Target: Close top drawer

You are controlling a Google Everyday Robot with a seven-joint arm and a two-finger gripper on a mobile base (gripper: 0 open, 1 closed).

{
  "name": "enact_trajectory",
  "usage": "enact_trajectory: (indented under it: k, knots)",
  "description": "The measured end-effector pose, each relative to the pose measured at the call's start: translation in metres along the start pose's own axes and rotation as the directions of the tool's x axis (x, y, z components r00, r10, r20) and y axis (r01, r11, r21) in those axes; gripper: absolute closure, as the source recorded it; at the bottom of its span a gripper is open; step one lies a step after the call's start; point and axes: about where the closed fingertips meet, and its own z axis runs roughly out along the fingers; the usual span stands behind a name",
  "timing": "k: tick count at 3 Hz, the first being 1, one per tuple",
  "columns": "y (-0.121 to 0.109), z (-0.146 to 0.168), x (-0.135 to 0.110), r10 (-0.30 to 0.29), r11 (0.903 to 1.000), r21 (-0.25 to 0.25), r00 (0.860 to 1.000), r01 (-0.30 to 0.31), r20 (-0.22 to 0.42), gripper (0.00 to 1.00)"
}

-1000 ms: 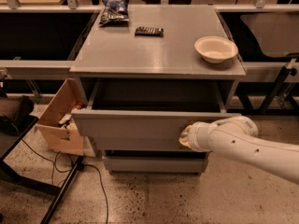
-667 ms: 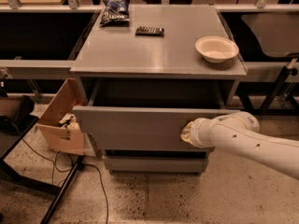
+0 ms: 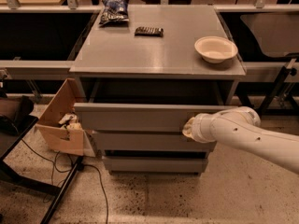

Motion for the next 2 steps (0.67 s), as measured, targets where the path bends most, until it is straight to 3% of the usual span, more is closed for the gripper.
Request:
enact_trajectory:
  k: [1,2]
  knots:
    - [-0.0224,0.0000,0.0041,-0.006,0.9999,0.011,1.000,0.006,-0.009,1.00]
    - [-0.0223,-0.0001,0.0041,-0.006,0.9999,0.011,1.000,0.007,-0.009,0.81]
